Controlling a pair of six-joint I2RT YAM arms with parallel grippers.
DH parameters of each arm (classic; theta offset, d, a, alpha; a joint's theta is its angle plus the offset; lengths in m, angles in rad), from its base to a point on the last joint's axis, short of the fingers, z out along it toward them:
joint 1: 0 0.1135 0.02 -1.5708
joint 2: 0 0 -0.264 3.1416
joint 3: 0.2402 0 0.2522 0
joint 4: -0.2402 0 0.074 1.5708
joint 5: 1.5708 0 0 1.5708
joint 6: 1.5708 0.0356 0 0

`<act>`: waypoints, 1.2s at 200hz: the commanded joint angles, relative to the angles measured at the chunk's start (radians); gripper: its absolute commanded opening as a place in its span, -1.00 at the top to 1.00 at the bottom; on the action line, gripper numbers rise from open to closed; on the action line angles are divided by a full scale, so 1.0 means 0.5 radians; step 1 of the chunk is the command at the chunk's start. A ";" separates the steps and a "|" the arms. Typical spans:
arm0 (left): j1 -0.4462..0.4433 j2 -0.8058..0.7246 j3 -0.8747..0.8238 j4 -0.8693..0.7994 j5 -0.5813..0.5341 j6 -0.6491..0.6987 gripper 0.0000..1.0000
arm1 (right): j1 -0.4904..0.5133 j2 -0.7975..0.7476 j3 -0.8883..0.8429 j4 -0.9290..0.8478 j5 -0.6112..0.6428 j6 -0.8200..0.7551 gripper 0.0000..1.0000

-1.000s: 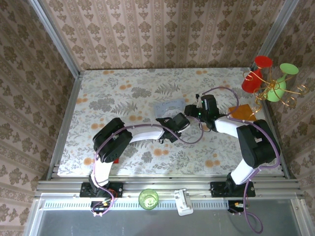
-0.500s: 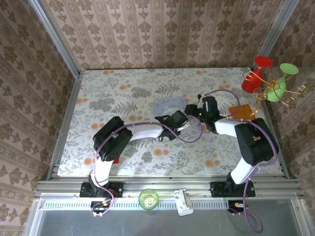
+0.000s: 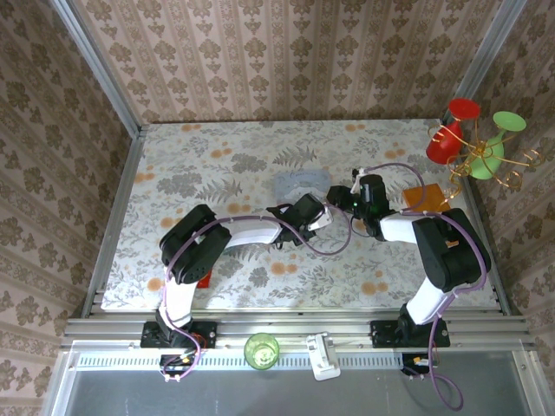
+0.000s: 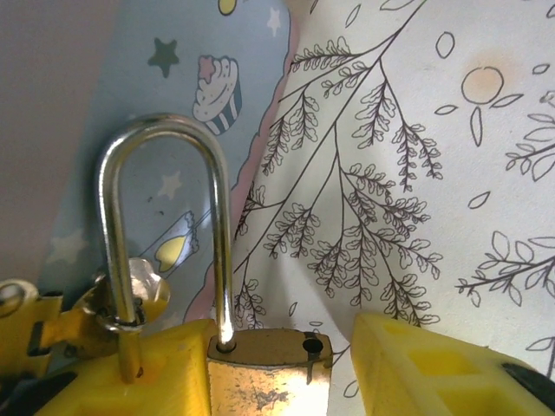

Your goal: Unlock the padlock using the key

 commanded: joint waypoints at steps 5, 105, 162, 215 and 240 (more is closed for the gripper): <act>-0.003 -0.060 0.114 0.553 0.094 0.182 -0.01 | 0.084 0.095 -0.136 -0.334 -0.264 0.017 0.48; 0.110 -0.165 -0.103 0.944 0.580 0.021 -0.07 | 0.025 0.124 -0.100 -0.360 -0.282 -0.010 0.48; 0.152 -0.293 -0.418 1.370 0.522 0.294 -0.13 | -0.004 0.112 -0.075 -0.374 -0.288 -0.021 0.47; 0.182 -0.426 -0.505 1.604 0.617 0.083 -0.38 | -0.043 0.113 -0.082 -0.369 -0.299 -0.034 0.47; 0.217 -0.446 -0.582 1.629 0.534 -0.026 -0.20 | -0.044 0.105 -0.033 -0.433 -0.289 -0.064 0.48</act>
